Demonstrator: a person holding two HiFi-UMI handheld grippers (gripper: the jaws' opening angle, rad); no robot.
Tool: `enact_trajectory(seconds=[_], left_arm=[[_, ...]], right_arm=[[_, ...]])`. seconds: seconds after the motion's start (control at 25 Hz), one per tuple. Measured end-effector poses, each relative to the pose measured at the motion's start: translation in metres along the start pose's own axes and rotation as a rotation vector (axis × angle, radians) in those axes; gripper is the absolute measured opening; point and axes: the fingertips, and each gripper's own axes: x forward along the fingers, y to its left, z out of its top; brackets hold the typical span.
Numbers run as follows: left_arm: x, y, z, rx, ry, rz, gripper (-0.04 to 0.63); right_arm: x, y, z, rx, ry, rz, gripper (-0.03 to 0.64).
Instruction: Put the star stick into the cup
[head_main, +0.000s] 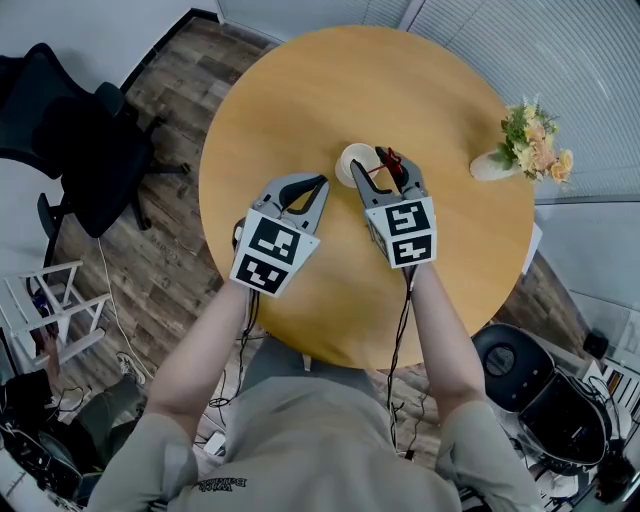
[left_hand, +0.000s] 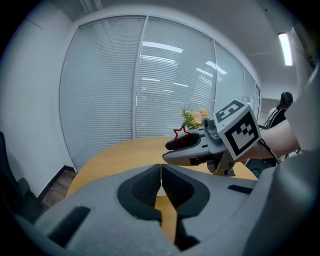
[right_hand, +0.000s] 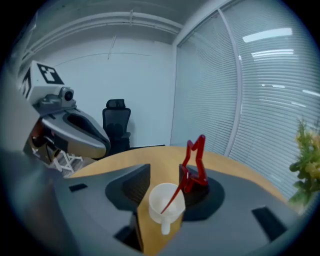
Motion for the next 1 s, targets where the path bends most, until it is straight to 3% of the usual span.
enact_trajectory(seconds=[0.16, 0.4, 0.52, 0.8, 1.0], left_arm=[[-0.006, -0.003, -0.002, 0.002, -0.005, 0.003, 0.023], [-0.015, -0.005, -0.003, 0.003, -0.008, 0.012, 0.023], [-0.019, -0.007, 0.0, 0.006, -0.016, 0.016, 0.023], [-0.034, -0.006, 0.006, 0.01, -0.033, 0.026, 0.023], [-0.042, -0.007, 0.016, 0.022, -0.048, 0.03, 0.023]], right_arm=[[-0.002, 0.01, -0.008, -0.135, 0.052, -0.003, 0.163], [-0.007, 0.021, -0.013, -0.123, 0.067, 0.015, 0.166], [-0.01, 0.022, -0.007, -0.137, 0.051, 0.002, 0.198], [-0.019, 0.026, 0.016, -0.288, 0.04, -0.044, 0.233], [-0.028, 0.029, 0.03, -0.259, -0.005, -0.045, 0.235]])
